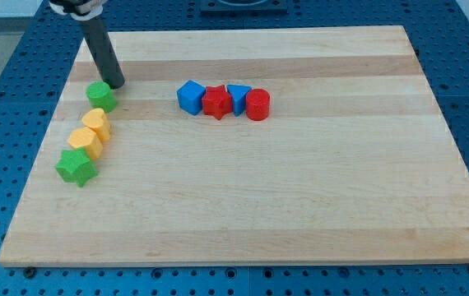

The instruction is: Push the green circle into the heart

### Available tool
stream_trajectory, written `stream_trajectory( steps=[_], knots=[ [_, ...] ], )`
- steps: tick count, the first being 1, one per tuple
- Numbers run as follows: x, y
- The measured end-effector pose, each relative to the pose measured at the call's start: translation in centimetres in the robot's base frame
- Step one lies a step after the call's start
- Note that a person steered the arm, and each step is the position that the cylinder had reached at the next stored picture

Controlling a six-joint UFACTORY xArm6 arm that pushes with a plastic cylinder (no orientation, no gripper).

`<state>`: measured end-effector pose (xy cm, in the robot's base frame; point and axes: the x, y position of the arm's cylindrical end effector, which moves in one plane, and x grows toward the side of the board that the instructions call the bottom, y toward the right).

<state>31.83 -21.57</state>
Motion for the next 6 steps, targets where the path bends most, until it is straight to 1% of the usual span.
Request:
stream_trajectory(
  steps=[1,3,4,5,6],
  knots=[
    [-1.0,-1.1],
    [4.7,-1.1],
    [4.8,-1.1],
    [3.3,-1.3],
    [3.7,-4.4]
  ],
)
